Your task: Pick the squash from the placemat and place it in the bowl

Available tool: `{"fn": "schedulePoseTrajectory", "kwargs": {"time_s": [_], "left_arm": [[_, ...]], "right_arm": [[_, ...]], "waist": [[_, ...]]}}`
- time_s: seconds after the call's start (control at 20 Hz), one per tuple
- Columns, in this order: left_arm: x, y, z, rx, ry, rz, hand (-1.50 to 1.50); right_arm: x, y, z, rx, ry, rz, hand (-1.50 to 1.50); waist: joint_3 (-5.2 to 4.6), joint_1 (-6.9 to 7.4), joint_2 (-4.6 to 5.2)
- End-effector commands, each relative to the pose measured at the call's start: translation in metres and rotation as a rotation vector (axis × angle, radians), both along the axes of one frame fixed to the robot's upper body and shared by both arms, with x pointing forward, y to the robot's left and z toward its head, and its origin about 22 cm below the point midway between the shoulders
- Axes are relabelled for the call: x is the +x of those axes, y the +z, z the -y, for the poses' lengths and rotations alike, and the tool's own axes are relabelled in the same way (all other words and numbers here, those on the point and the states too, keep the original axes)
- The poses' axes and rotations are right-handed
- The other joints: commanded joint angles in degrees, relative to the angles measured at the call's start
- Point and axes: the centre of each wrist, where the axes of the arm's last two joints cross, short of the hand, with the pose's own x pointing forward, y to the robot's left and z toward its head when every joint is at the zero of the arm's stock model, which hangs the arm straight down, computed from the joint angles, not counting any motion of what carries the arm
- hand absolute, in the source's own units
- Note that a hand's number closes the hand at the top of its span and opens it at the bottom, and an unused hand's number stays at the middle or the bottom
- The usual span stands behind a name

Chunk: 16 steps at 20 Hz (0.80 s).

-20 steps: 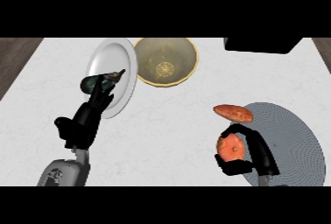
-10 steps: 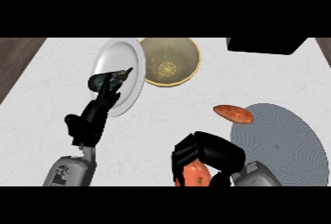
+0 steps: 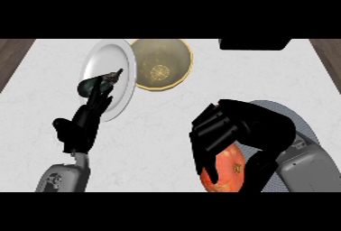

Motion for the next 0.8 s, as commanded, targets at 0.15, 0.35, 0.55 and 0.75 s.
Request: {"fn": "schedulePoseTrajectory", "kwargs": {"time_s": [0.15,0.35,0.55,0.75], "left_arm": [[-0.011,0.001,0.007,-0.007,-0.003,0.006,0.00],[0.002,-0.015,0.013,0.001,-0.001,0.003,0.00],[0.000,-0.008,-0.008,0.004,-0.002,-0.010,0.00],[-0.005,-0.010,0.008,-0.018,-0.010,0.007,0.00]], "right_arm": [[0.021,0.070,-0.011,0.014,-0.064,0.010,1.50],[0.030,0.099,-0.041,-0.003,-0.109,-0.013,1.50],[0.040,0.099,-0.064,-0.034,-0.147,-0.015,1.50],[0.067,0.103,-0.070,-0.099,-0.272,0.138,1.50]], "waist": [[-0.01,-0.18,-0.03],[-0.04,-0.35,0.09],[-0.01,-0.22,0.06],[-0.03,0.44,0.34]]}}
